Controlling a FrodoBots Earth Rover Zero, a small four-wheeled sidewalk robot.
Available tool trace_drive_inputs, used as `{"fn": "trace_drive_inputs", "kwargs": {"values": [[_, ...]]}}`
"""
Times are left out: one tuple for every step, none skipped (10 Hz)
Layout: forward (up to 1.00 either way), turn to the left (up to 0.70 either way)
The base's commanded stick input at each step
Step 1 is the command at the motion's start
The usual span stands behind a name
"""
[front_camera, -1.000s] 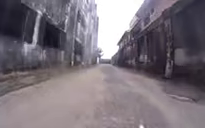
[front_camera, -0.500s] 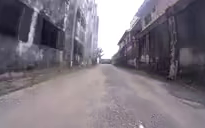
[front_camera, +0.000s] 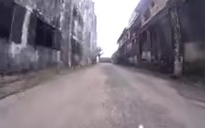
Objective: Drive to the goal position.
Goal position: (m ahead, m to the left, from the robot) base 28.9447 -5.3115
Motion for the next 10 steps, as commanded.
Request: {"fn": "trace_drive_inputs", "kwargs": {"values": [[0.5,0.0],[0.5,0.0],[0.5,0.0],[0.5,0.0],[0.5,0.0],[0.5,0.0],[0.5,0.0],[0.5,0.0],[0.5,0.0],[0.5,0.0]]}}
